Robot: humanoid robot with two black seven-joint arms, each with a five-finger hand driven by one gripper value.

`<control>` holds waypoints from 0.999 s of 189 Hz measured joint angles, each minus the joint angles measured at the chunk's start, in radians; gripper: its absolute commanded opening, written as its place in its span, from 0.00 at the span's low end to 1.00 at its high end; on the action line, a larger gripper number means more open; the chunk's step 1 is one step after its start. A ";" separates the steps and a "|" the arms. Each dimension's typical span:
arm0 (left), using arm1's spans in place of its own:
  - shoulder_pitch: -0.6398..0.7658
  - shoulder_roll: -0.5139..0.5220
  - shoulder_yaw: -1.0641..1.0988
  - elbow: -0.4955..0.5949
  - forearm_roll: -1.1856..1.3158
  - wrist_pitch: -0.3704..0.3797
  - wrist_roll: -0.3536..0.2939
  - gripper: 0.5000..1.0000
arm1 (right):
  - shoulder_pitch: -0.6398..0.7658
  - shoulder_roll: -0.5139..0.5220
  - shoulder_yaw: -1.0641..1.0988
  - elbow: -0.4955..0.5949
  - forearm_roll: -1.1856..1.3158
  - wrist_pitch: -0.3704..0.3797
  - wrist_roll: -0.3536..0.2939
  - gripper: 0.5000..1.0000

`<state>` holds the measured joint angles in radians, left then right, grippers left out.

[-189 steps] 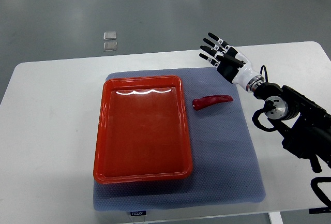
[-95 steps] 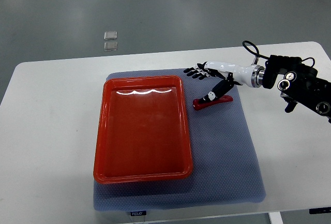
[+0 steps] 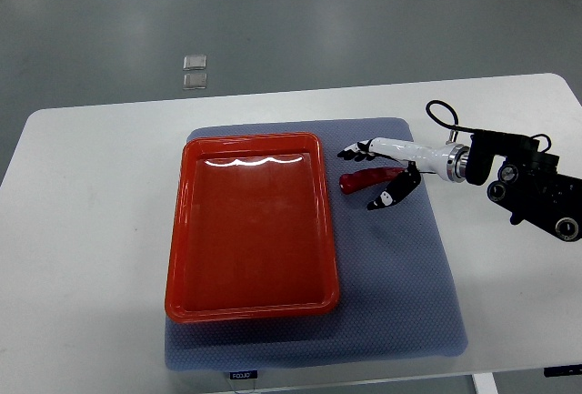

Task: Place red pepper on red tray
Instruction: 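Close the right hand fingers around the red chili pepper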

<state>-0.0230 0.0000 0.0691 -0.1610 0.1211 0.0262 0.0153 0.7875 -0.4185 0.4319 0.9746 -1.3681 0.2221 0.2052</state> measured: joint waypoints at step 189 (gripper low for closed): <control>0.000 0.000 0.001 0.000 0.000 0.000 0.002 1.00 | 0.014 0.021 -0.064 -0.061 -0.048 -0.099 0.006 0.60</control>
<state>-0.0230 0.0000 0.0700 -0.1610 0.1211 0.0259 0.0169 0.8020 -0.3977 0.3681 0.9137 -1.4159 0.1234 0.2116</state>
